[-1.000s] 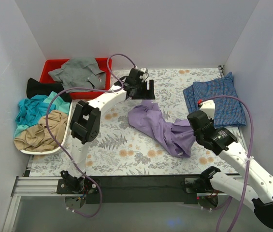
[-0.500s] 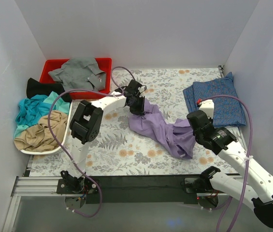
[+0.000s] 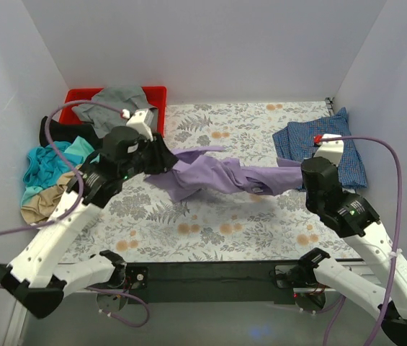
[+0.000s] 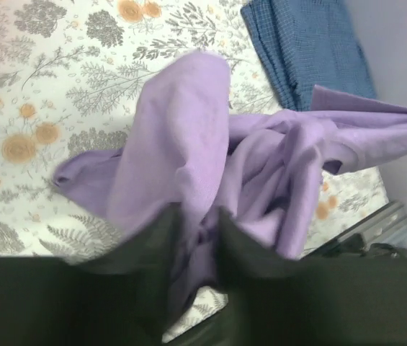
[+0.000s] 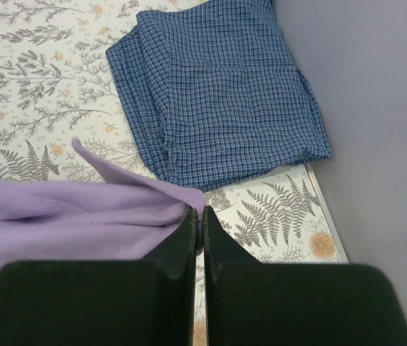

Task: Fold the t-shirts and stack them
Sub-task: Flatten the tshirt out

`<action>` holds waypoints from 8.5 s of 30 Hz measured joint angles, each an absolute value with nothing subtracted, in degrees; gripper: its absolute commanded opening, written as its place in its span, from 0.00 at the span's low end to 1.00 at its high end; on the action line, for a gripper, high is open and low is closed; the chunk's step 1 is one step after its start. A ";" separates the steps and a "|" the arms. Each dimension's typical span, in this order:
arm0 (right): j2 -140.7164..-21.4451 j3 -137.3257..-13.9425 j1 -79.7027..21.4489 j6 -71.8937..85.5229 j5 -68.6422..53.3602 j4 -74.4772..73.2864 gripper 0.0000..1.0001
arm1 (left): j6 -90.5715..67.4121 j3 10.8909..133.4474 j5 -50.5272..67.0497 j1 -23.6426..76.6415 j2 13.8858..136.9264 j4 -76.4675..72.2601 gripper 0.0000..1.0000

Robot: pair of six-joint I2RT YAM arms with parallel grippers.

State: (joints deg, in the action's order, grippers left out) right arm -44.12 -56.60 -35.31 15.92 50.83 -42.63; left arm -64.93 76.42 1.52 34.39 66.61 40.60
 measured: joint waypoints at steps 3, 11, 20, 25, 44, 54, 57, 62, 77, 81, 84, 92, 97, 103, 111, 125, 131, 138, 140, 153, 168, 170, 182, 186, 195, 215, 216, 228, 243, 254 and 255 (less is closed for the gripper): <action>-43.92 -56.58 -35.27 14.39 51.27 -41.28 0.01 | -68.12 69.63 0.54 34.24 57.87 43.53 0.91; -47.27 -54.57 -35.27 12.75 48.90 -38.61 0.01 | -75.42 52.38 5.82 34.35 55.55 50.11 0.92; -48.66 -54.35 -35.24 11.77 46.19 -37.12 0.01 | -72.49 58.70 12.60 34.35 66.22 35.75 0.92; -48.69 -53.93 -35.24 11.79 44.88 -36.84 0.01 | -69.12 63.53 13.69 34.98 84.95 29.17 0.92; -47.94 -49.91 -34.85 11.84 41.93 -34.89 0.01 | -62.74 75.35 -2.98 42.68 111.11 30.28 0.00; -49.98 -49.82 -34.11 10.28 41.15 -32.40 0.01 | -67.53 72.73 -12.34 43.62 95.31 38.83 0.00; -50.92 -50.54 -32.75 9.17 41.08 -32.36 0.01 | -70.70 73.67 -15.11 43.48 80.47 43.38 0.00; -53.06 -53.76 -29.85 8.03 39.83 -31.05 0.01 | -78.52 71.68 -16.51 43.44 58.74 49.60 0.46; -58.35 -54.61 -28.27 7.16 34.41 -28.08 0.01 | -90.30 56.95 -12.40 43.35 53.58 59.96 0.91; -58.30 -54.61 -28.16 7.18 33.06 -28.05 0.01 | -85.38 59.64 -12.84 43.33 66.52 50.41 0.91; -57.93 -54.59 -28.14 7.27 32.03 -28.01 0.01 | -80.62 59.94 -13.10 43.35 78.24 41.82 0.92; -55.94 -54.00 -28.12 7.29 30.83 -27.57 0.01 | -76.53 63.61 -12.99 43.35 90.87 33.67 0.92; -55.70 -52.69 -28.12 7.31 30.41 -27.05 0.01 | -75.75 65.67 -12.78 43.35 92.86 31.09 0.26; -55.00 -52.56 -28.12 7.31 30.46 -27.05 0.01 | -74.15 66.02 -9.45 43.33 93.45 29.52 0.05; -54.06 -52.56 -28.08 7.31 30.44 -27.05 0.01 | -73.21 61.28 -8.34 43.35 90.39 30.00 0.84; -54.11 -52.56 -27.81 7.35 29.85 -27.05 0.01 | -70.02 60.88 -6.11 43.35 90.41 28.47 0.56; -54.11 -52.56 -27.81 7.53 29.82 -27.05 0.01 | -68.77 60.40 -6.11 43.35 93.89 27.81 0.00; -53.28 -54.08 -27.81 7.29 30.52 -29.47 0.01 | -66.57 74.11 -9.04 43.35 94.56 37.32 0.00; -52.62 -56.16 -27.81 7.09 31.68 -30.94 0.01 | -65.41 82.76 -10.55 43.35 93.23 39.88 0.00; -46.30 -73.73 -27.97 5.21 35.79 -35.35 0.01 | -67.55 94.65 -13.15 43.53 53.74 52.45 0.00; -37.54 -92.07 -27.97 2.07 26.79 -41.01 0.01 | -77.97 96.25 19.75 43.62 49.10 58.57 0.00; -37.23 -93.36 -27.83 1.80 25.34 -41.01 0.01 | -78.46 96.27 20.67 43.62 49.30 58.72 0.00; -43.13 -77.71 -27.59 1.72 29.47 -39.57 0.01 | -77.73 75.18 12.34 43.62 65.49 50.24 0.00; -49.45 -68.79 -27.59 1.76 33.71 -35.40 0.01 | -75.40 74.74 2.04 42.87 82.70 47.22 0.00; -65.98 -63.18 -22.24 1.67 40.23 -20.93 0.01 | -65.54 101.12 -2.48 31.88 115.07 44.58 0.00; -100.09 -83.59 -9.04 -1.37 30.85 -10.11 0.61 | -54.61 102.91 -2.11 22.26 126.30 41.15 0.79; -100.07 -84.09 -9.08 -1.45 30.30 -10.13 0.61 | -54.63 101.27 -1.04 22.31 124.92 40.71 0.79; -98.15 -84.86 -9.13 -0.36 22.17 -13.52 0.60 | -60.58 92.09 7.84 22.35 119.81 32.91 0.80; -89.89 -75.57 -9.39 1.32 19.33 -14.50 0.54 | -64.51 89.12 4.84 22.35 120.11 24.71 0.11; -87.24 -72.10 -9.39 1.30 19.57 -14.98 0.51 | -60.77 93.25 5.54 22.35 120.22 28.71 0.00; -87.26 -71.59 -9.39 1.30 19.44 -15.11 0.51 | -59.92 95.96 5.85 22.35 120.22 30.26 0.00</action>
